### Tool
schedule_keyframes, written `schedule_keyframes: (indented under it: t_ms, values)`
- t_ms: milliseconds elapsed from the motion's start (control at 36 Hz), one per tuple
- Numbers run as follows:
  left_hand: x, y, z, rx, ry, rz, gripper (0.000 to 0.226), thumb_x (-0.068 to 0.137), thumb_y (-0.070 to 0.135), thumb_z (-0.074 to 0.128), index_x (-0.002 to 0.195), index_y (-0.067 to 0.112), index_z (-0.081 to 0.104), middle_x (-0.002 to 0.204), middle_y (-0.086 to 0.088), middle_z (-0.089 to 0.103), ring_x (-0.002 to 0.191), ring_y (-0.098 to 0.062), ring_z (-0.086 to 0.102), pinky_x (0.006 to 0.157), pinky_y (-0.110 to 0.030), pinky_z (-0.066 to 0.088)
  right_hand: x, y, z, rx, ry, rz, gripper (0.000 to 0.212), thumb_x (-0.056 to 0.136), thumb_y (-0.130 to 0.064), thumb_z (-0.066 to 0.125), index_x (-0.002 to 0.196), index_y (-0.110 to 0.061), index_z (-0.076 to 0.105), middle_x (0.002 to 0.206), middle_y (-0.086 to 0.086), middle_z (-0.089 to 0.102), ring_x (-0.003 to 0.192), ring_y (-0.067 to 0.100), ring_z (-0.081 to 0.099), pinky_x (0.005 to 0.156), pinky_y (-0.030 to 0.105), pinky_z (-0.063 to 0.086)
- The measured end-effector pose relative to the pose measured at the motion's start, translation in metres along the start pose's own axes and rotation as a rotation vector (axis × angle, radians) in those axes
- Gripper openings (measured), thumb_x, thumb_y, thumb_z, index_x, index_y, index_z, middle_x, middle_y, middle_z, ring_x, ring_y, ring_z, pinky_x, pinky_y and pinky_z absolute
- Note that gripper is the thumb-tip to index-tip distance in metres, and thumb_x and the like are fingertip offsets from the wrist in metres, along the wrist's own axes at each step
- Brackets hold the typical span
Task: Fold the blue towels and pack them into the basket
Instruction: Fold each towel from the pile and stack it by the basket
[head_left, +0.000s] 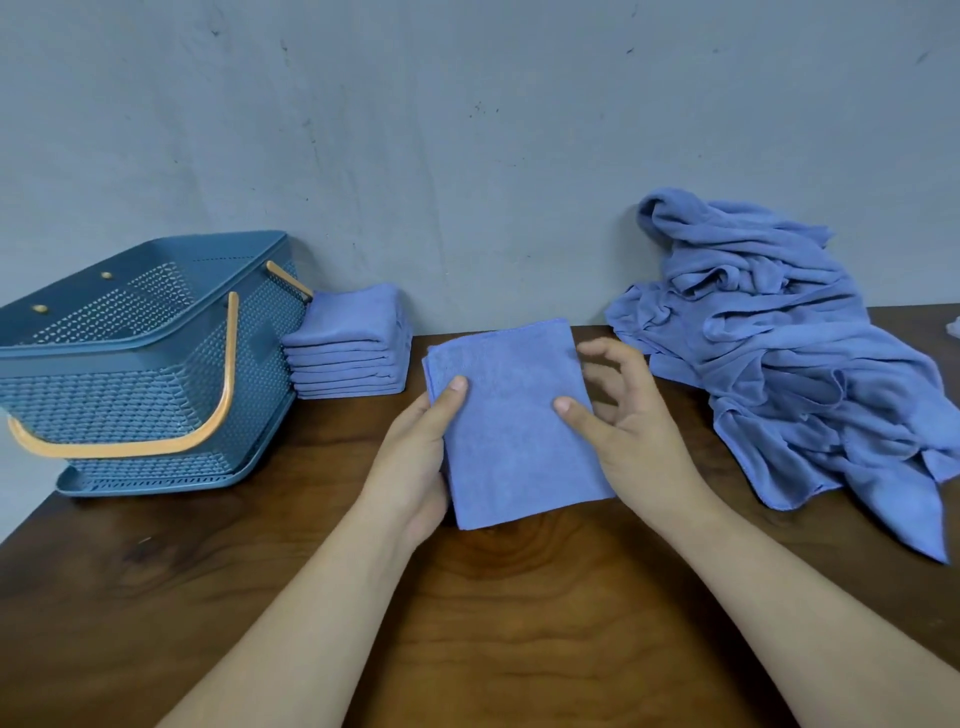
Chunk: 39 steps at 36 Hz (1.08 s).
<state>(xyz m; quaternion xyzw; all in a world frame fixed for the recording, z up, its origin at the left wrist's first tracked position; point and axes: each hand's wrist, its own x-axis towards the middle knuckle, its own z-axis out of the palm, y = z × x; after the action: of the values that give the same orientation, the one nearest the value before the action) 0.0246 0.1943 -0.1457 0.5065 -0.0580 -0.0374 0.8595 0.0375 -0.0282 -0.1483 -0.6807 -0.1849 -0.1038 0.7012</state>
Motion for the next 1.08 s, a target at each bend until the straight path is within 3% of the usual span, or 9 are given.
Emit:
schedule_keyframes:
  t_ms: [139, 472, 611, 667, 694, 778, 861, 972, 1083]
  values:
    - [0.0, 0.003, 0.004, 0.04, 0.088, 0.148, 0.04, 0.106, 0.037, 0.068, 0.141, 0.018, 0.065, 0.143, -0.011, 0.068, 0.134, -0.029, 0.065, 0.108, -0.05, 0.055, 0.0, 0.001, -0.002, -0.123, -0.097, -0.024, 0.034, 0.107, -0.019, 0.064, 0.138, -0.033, 0.063, 0.134, -0.004, 0.066, 0.122, 0.025, 0.067, 0.104, 0.047, 0.057]
    - [0.005, 0.048, -0.018, 0.097, 0.232, 0.435, 0.037, 0.105, 0.041, 0.069, 0.137, 0.021, 0.067, 0.136, -0.011, 0.072, 0.13, -0.032, 0.067, 0.109, -0.055, 0.054, 0.046, -0.028, 0.056, -0.298, -0.117, -0.251, 0.046, 0.111, -0.019, 0.055, 0.154, -0.035, 0.052, 0.15, -0.019, 0.052, 0.146, 0.006, 0.045, 0.117, 0.017, 0.035]
    - [0.002, 0.08, -0.034, 0.031, 0.308, 0.593, 0.045, 0.098, 0.041, 0.076, 0.138, 0.025, 0.064, 0.137, -0.008, 0.072, 0.133, -0.029, 0.065, 0.107, -0.053, 0.054, 0.1, -0.052, 0.1, -0.17, -0.065, -0.284, 0.045, 0.111, -0.013, 0.054, 0.151, -0.033, 0.054, 0.15, -0.01, 0.058, 0.111, -0.007, 0.06, 0.103, 0.016, 0.043]
    - [0.0, 0.085, -0.042, 0.018, 0.347, 0.647, 0.042, 0.096, 0.041, 0.079, 0.135, 0.03, 0.066, 0.135, -0.006, 0.072, 0.127, -0.026, 0.068, 0.086, -0.043, 0.063, 0.127, -0.058, 0.122, -0.07, -0.026, -0.247, 0.046, 0.109, -0.009, 0.054, 0.149, -0.032, 0.054, 0.146, -0.023, 0.06, 0.09, -0.01, 0.042, 0.097, 0.016, 0.046]
    - [-0.001, 0.086, -0.046, 0.006, 0.381, 0.66, 0.039, 0.096, 0.041, 0.078, 0.133, 0.031, 0.067, 0.134, -0.005, 0.073, 0.124, -0.026, 0.07, 0.078, -0.039, 0.064, 0.141, -0.058, 0.132, -0.03, -0.001, -0.233, 0.046, 0.108, -0.007, 0.054, 0.148, -0.029, 0.055, 0.142, -0.027, 0.061, 0.134, 0.01, 0.046, 0.098, 0.012, 0.046]
    - [0.004, 0.077, -0.057, -0.052, 0.518, 0.635, 0.028, 0.102, 0.035, 0.069, 0.13, 0.027, 0.066, 0.132, 0.0, 0.073, 0.117, -0.026, 0.074, 0.073, -0.036, 0.063, 0.187, -0.05, 0.163, -0.002, 0.076, -0.134, 0.047, 0.106, -0.004, 0.054, 0.15, -0.021, 0.055, 0.145, -0.018, 0.058, 0.124, -0.019, 0.054, 0.101, 0.005, 0.042]
    - [0.012, 0.06, -0.062, -0.005, 0.667, 0.533, 0.015, 0.108, 0.026, 0.06, 0.123, 0.025, 0.063, 0.126, 0.004, 0.074, 0.11, -0.021, 0.076, 0.069, -0.036, 0.063, 0.221, -0.025, 0.189, -0.08, 0.001, 0.125, 0.053, 0.107, -0.008, 0.055, 0.158, -0.021, 0.047, 0.157, -0.001, 0.051, 0.132, 0.007, 0.055, 0.11, 0.025, 0.047]
    - [0.019, 0.04, -0.069, 0.111, 0.729, 0.422, 0.011, 0.11, 0.025, 0.059, 0.121, 0.026, 0.06, 0.126, -0.001, 0.069, 0.103, -0.015, 0.077, 0.071, -0.043, 0.065, 0.221, 0.011, 0.206, -0.234, -0.317, 0.549, 0.059, 0.104, -0.018, 0.065, 0.158, -0.029, 0.044, 0.144, -0.005, 0.056, 0.105, 0.005, 0.059, 0.072, 0.025, 0.052]
    - [0.022, 0.035, -0.075, 0.127, 0.748, 0.353, 0.012, 0.109, 0.026, 0.058, 0.121, 0.029, 0.06, 0.123, 0.004, 0.07, 0.098, -0.009, 0.077, 0.073, -0.043, 0.067, 0.229, 0.026, 0.208, -0.215, -0.247, 0.55, 0.056, 0.102, -0.013, 0.063, 0.155, -0.026, 0.049, 0.12, -0.009, 0.061, 0.094, 0.003, 0.059, 0.062, 0.023, 0.052]
